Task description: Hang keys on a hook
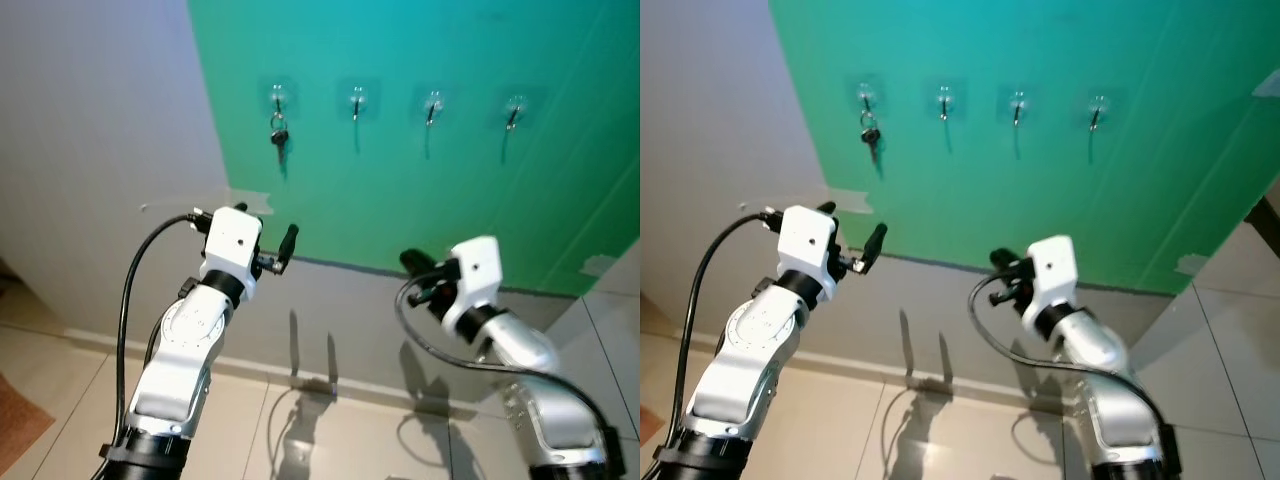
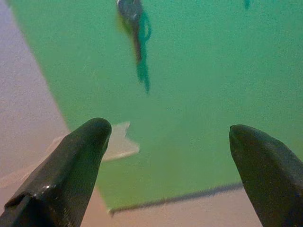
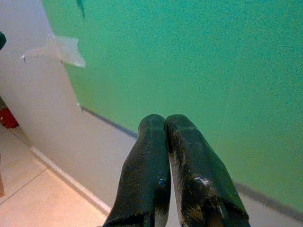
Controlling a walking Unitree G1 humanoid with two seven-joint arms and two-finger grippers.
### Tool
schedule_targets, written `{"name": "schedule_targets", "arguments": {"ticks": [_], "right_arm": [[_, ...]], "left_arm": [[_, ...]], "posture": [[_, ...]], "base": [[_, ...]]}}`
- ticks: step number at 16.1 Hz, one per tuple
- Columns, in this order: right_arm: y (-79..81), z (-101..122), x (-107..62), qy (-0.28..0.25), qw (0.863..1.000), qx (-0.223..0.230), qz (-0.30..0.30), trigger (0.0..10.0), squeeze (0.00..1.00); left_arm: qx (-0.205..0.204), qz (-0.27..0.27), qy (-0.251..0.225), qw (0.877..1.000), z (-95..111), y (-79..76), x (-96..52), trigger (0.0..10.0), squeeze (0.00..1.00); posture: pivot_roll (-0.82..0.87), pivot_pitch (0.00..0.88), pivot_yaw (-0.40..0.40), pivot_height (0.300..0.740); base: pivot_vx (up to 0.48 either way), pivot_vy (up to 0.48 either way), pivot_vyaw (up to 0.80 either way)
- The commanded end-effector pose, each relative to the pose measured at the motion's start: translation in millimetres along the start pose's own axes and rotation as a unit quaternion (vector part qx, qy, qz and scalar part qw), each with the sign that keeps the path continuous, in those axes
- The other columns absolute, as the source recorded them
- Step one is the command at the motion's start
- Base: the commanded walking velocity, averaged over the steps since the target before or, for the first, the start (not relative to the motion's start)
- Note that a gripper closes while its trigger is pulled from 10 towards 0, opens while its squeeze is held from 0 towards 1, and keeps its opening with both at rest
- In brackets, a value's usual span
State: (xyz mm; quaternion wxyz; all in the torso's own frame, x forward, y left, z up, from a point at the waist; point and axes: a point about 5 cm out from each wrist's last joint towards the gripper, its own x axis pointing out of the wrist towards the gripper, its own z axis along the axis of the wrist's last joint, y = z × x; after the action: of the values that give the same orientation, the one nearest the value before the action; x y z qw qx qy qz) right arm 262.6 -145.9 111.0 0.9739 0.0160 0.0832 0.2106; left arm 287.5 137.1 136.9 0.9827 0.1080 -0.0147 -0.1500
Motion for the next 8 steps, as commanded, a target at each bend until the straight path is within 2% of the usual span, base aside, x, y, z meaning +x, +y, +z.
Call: {"name": "schedule_targets", "arguments": {"ticks": [1, 3, 8], "right_arm": [[-1.3, -10.1, -2.0, 0.028, 0.999, -0.002, -0.017, 10.0, 0.00], [4.7, -18.0, -5.8, 0.047, 0.998, 0.002, -0.029, 10.0, 0.00], [1.2, -27.1, -14.8, 0.060, 0.995, 0.017, -0.072, 10.0, 0.00]], "left_arm": [[0.014, -0.001, 0.004, 1.000, 0.5, 2.3, 3.0, 10.0, 0.00], [0.001, -0.005, 0.016, 1.000, -4.6, 1.9, 3.8, 10.0, 0.00], [0.003, -0.026, 0.025, 0.999, -7.3, -1.2, 6.3, 10.0, 0.00]], "posture": [[-0.09, 0.000, 0.019, 0.740], [-0.11, 0.000, 0.043, 0.740], [-0.12, 0.000, 0.077, 0.740]], "base": [[0.000, 0.000, 0.00], [0.000, 0.000, 0.00], [0.000, 0.000, 0.00]]}}
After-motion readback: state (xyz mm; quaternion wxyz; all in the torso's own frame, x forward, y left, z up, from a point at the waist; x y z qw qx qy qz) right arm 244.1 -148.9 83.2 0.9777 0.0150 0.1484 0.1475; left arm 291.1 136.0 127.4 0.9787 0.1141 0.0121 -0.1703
